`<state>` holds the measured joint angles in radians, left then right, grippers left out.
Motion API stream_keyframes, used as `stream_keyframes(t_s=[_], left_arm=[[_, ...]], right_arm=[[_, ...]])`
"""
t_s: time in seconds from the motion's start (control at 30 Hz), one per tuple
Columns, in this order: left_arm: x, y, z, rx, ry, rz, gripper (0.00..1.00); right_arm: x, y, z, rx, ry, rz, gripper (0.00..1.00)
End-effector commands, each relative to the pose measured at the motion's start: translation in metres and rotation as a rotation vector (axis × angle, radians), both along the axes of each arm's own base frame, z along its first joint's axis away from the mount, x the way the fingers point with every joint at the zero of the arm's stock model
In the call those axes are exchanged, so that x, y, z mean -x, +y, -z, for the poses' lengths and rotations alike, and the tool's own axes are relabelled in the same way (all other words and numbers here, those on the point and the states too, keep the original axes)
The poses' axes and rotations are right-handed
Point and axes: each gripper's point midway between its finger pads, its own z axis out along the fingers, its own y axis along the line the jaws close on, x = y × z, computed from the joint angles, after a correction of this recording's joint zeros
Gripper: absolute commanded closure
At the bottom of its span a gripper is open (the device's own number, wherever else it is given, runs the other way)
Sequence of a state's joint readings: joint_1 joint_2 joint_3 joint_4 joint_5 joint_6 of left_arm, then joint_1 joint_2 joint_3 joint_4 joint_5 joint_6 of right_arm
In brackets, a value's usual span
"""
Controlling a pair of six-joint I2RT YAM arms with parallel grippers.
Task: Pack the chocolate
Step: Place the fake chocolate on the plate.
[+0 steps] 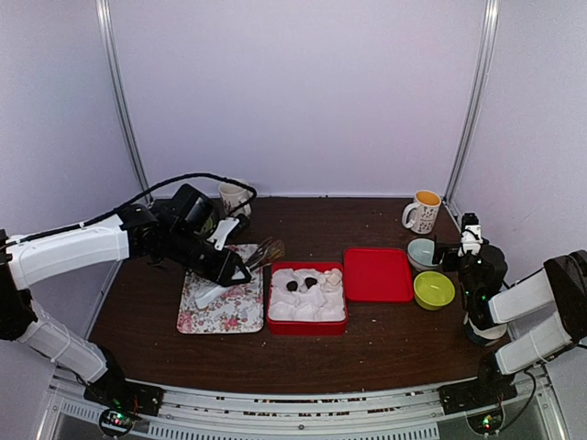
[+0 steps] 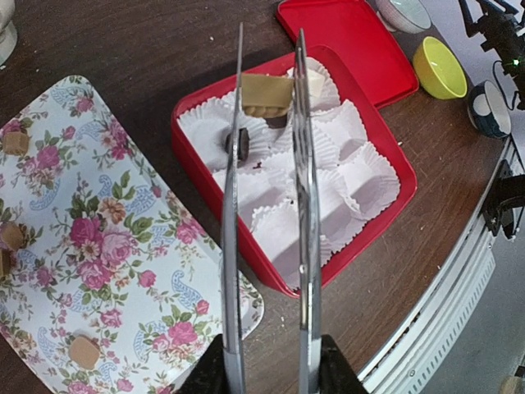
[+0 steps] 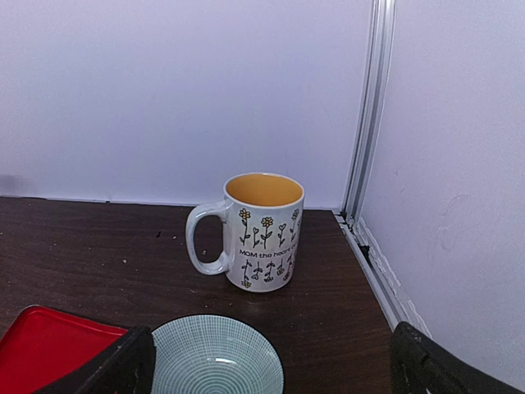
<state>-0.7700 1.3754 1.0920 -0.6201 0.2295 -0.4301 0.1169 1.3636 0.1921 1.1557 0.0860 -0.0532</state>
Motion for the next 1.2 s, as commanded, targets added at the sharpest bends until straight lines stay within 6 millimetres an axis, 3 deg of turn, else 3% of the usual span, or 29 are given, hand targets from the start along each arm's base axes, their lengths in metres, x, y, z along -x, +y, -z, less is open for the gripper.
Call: stream_keyframes(t_s=[0.0, 0.67, 1.17], left_arm=[[-0.01, -0.028, -0.023, 0.091, -0.071, 0.057, 0.74], [0.006, -0.102, 0.017, 0.077, 0.016, 0.229, 0.75], [0.015, -0.132, 0.06, 0.051, 0.116, 0.302, 0.75]], right_arm=[[-0.003, -0.002, -0.011, -0.006, -0.03, 0.003, 0.0], [-0.003, -0.002, -0.01, -0.005, -0.028, 0.004, 0.0], [-0.003, -0.002, -0.011, -0.006, -0.03, 0.003, 0.0]])
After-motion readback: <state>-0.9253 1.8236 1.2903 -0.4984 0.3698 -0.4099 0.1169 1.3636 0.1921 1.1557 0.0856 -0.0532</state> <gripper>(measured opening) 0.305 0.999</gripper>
